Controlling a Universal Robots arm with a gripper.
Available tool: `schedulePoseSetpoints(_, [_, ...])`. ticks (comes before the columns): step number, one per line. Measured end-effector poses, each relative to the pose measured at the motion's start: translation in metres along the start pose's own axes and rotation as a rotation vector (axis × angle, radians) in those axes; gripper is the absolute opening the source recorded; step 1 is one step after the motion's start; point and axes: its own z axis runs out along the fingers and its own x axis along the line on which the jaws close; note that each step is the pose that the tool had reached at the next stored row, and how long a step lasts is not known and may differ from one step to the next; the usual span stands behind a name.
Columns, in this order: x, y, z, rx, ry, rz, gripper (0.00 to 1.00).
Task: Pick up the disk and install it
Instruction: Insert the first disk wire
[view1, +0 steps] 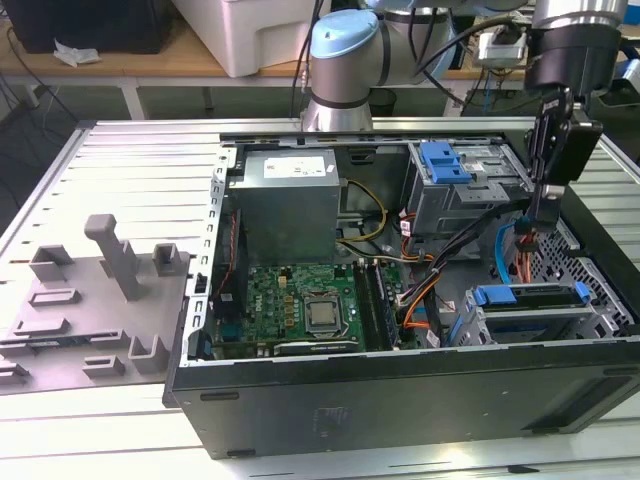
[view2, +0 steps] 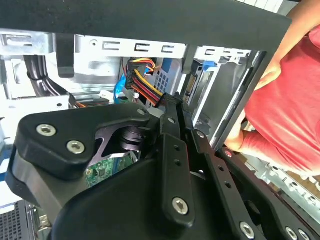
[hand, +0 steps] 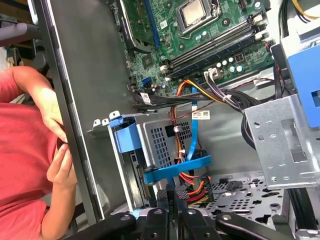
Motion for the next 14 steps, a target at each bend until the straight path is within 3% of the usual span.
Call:
schedulePoseSetpoints(2, [0.0035,0.0000,-0.0030,-0.0001,-0.0056,-0.001,0.16])
schedulePoseSetpoints(4, [0.0075,-0.0008,-0.0053,-0.0019,-0.0227,-0.004,0.16])
schedulePoseSetpoints(7, [0.0131,-0.0023,-0.0053,-0.0084,-0.0669,-0.009,0.16])
schedulePoseSetpoints(14, [0.0255,-0.0053,0.0036,-0.0152,-0.1051,-0.011,0.16])
